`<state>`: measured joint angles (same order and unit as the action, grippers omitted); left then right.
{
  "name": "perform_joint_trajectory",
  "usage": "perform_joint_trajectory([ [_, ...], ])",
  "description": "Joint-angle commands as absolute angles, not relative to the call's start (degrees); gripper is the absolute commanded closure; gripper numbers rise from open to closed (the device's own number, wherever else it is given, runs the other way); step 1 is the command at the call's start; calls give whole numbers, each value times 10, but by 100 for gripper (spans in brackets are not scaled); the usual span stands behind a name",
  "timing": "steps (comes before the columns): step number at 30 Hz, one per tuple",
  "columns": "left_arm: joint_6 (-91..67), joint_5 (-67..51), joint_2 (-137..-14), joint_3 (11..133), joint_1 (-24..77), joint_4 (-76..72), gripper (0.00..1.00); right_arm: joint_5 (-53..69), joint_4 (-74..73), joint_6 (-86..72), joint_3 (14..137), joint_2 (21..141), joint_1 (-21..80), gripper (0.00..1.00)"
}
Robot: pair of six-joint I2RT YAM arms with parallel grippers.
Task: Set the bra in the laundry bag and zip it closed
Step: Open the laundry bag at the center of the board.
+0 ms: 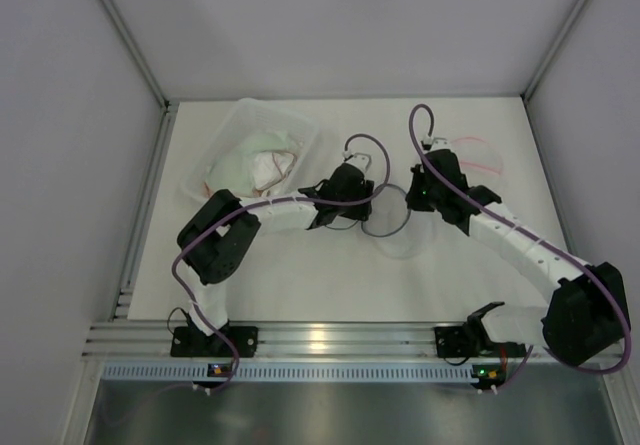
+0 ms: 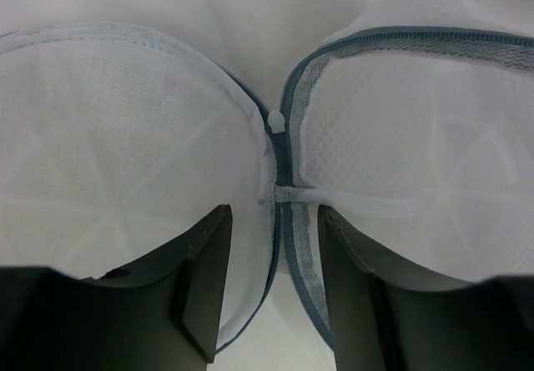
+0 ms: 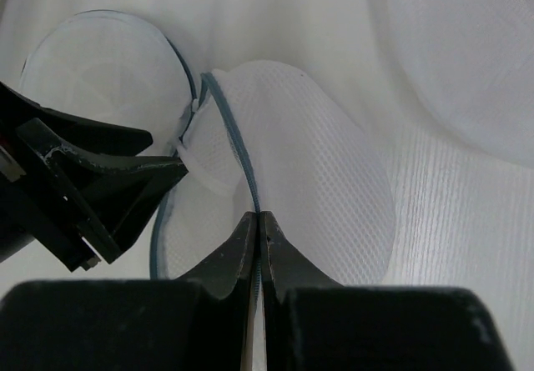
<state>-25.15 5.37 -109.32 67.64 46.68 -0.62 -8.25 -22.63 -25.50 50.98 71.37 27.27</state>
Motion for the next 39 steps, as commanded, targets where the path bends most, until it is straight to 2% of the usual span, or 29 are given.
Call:
perform_joint_trajectory([
  [1, -248, 32, -1105, 665, 468, -95, 50, -70, -202, -252, 511, 715, 281, 100],
  [2, -256, 32, -1107, 665, 467, -95, 57, -73, -200, -251, 510, 713, 281, 100],
  [4, -263, 29, -1114, 668, 464, -96, 63, -75, -201, -251, 512, 709, 281, 100],
  [6, -269, 27, -1111, 665, 459, -95, 76, -81, -206, -248, 516, 705, 281, 100],
  [8, -272, 31, -1104, 661, 452, -95, 95, -83, -207, -248, 518, 700, 280, 100],
  [9, -271, 37, -1100, 660, 449, -95, 100, -87, -207, -248, 518, 698, 280, 100],
  [17, -229, 29, -989, 652, 428, -82, 100, -91, -216, -249, 523, 675, 272, 100],
  [27, -179, 58, -818, 676, 430, 20, 100, -98, -170, -284, 499, 603, 255, 100],
  [31, -154, 82, -799, 686, 443, 42, 100, -80, -140, -287, 514, 590, 255, 100],
  [34, -176, 84, -831, 705, 443, 89, 100, -99, -200, -291, 546, 616, 255, 100],
  [36, -202, 67, -835, 671, 444, 70, 100, -132, -192, -297, 520, 620, 255, 100],
  [39, -221, 40, -839, 640, 444, 41, 100, -117, -151, -301, 482, 620, 250, 100],
])
